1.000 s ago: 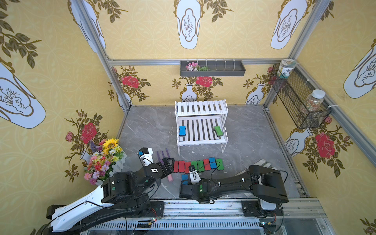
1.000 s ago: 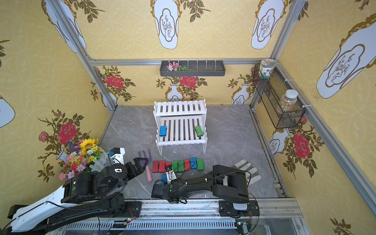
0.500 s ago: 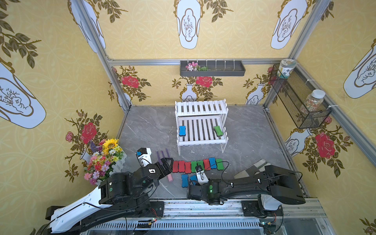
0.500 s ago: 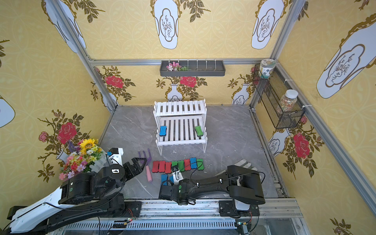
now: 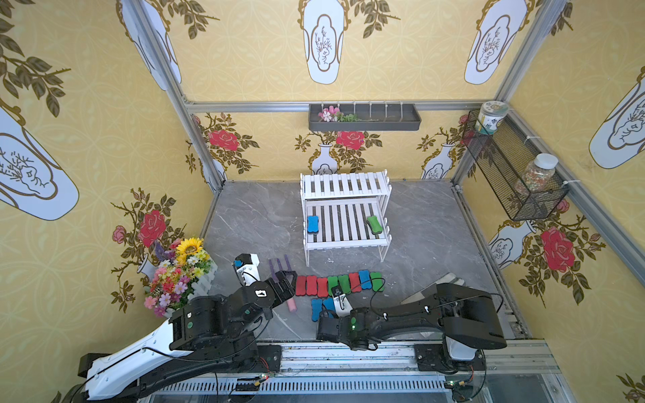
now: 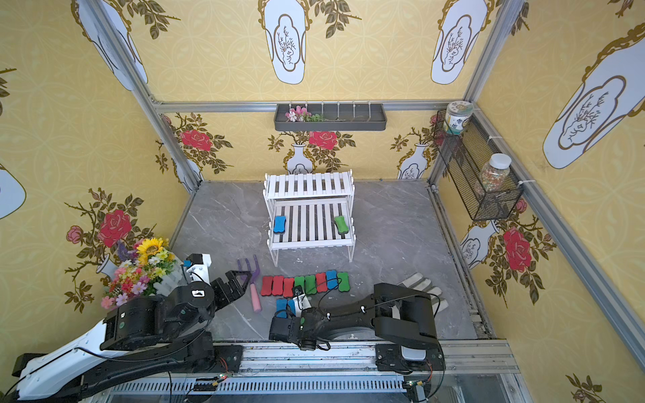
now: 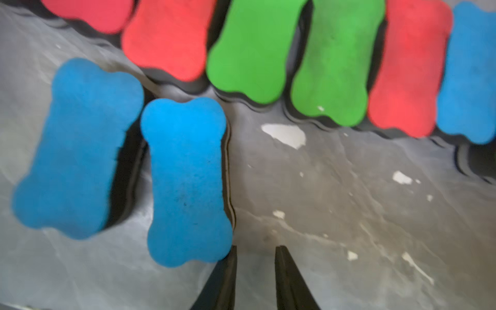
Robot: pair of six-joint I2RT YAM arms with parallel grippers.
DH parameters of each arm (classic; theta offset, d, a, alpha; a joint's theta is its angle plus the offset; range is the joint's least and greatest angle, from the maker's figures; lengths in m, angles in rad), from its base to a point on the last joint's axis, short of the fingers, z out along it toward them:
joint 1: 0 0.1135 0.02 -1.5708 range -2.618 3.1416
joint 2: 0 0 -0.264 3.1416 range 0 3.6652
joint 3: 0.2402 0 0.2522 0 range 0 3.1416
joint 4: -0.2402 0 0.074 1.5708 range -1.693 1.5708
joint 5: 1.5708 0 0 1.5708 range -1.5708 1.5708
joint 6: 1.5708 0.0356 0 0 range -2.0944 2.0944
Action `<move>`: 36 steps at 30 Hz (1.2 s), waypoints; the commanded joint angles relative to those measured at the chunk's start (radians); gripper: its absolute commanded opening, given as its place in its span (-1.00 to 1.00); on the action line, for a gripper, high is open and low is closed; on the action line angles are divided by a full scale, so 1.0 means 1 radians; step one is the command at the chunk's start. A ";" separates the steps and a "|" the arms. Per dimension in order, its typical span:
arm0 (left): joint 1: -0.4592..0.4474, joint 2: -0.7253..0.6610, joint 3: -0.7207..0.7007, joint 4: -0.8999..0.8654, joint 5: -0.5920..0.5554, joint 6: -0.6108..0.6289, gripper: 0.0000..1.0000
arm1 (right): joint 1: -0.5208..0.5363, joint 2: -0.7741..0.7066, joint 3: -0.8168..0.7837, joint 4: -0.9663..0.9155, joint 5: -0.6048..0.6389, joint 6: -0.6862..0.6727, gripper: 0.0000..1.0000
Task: Remove the whiteboard erasers from the shelf
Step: Adjust the whiteboard eraser at the center of the board, then adjust the whiteboard eraser at the shelf.
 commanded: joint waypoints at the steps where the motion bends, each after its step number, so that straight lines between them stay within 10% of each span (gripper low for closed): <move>1: 0.001 -0.006 -0.001 -0.012 -0.008 -0.003 0.99 | -0.007 0.025 0.026 0.023 -0.034 -0.045 -0.40; 9: 0.001 0.008 -0.001 -0.004 0.003 0.002 0.99 | 0.001 0.001 0.042 -0.004 -0.014 -0.042 -0.39; 18: 0.001 0.097 -0.033 0.174 0.040 0.127 0.99 | 0.028 -0.308 0.006 -0.106 0.189 0.007 0.16; 25: 0.017 0.424 0.146 0.398 0.029 0.364 0.99 | 0.029 -0.528 -0.097 -0.228 0.385 0.225 0.11; 31: 0.237 0.672 0.230 0.669 0.357 0.486 0.97 | 0.101 -0.563 -0.124 -0.443 0.489 0.517 0.05; 36: 0.257 0.904 0.415 0.670 0.408 0.572 0.95 | 0.189 -0.568 -0.175 -0.456 0.534 0.596 -0.01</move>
